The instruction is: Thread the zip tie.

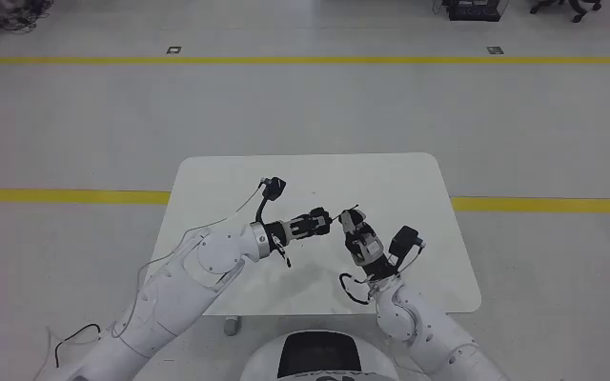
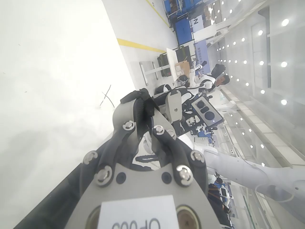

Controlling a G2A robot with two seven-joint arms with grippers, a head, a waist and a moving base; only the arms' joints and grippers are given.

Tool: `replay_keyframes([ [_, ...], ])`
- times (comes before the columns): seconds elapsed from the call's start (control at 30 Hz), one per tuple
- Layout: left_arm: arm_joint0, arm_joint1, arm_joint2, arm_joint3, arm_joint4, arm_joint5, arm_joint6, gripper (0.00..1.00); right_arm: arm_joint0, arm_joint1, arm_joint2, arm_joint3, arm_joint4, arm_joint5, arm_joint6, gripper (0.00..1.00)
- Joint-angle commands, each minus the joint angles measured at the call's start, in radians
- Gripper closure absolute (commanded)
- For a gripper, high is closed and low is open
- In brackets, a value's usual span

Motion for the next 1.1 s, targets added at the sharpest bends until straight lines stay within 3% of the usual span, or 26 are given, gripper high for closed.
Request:
replay_keyframes([
  [0.0,0.000,0.000,0.000,0.000,0.000,0.000,0.000,1.00,0.002,0.001,-0.003,0.002,0.011,0.000,0.002,1.00],
  [1.07,0.000,0.000,0.000,0.000,0.000,0.000,0.000,1.00,0.034,0.027,-0.052,0.020,0.081,0.000,0.056,1.00],
])
